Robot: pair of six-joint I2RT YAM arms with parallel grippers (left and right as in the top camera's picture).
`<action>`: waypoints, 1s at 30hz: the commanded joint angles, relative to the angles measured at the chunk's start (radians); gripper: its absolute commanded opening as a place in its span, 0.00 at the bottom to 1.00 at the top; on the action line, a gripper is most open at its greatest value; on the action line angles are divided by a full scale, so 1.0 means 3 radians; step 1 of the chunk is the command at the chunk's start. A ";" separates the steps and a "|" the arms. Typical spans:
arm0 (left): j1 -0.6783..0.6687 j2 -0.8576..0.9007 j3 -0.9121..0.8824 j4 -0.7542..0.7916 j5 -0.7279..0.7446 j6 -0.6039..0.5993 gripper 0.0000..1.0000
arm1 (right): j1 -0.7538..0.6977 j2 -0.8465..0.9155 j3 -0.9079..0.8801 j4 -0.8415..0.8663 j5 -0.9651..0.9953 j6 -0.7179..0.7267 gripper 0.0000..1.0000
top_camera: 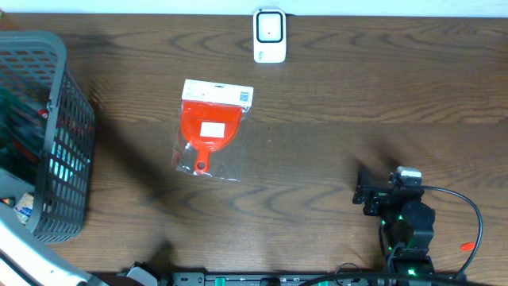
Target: Scan the item barcode
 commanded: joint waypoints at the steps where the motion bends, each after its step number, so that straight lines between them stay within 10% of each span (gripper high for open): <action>1: 0.0000 -0.0111 0.0088 0.0094 0.0051 -0.0233 0.15 | 0.0009 0.0004 -0.0005 -0.0006 0.0043 0.0039 0.99; 7: 0.0000 -0.0174 0.0088 0.0168 0.0136 -0.0290 0.14 | 0.0009 0.0004 -0.0005 -0.0001 0.0043 0.0039 0.99; 10: 0.0000 -0.0156 0.0086 0.0093 0.0113 -0.0272 0.52 | 0.0009 0.0004 -0.0005 0.0000 0.0043 0.0039 0.99; 14: 0.0000 -0.0052 0.0086 -0.0099 -0.0188 -0.0248 0.70 | 0.0009 0.0004 -0.0005 0.0008 0.0043 0.0039 0.99; 30: 0.0000 0.0860 0.0086 -0.0739 -0.1746 -0.0427 0.74 | 0.0009 0.0004 -0.0005 -0.0009 0.0043 0.0039 0.99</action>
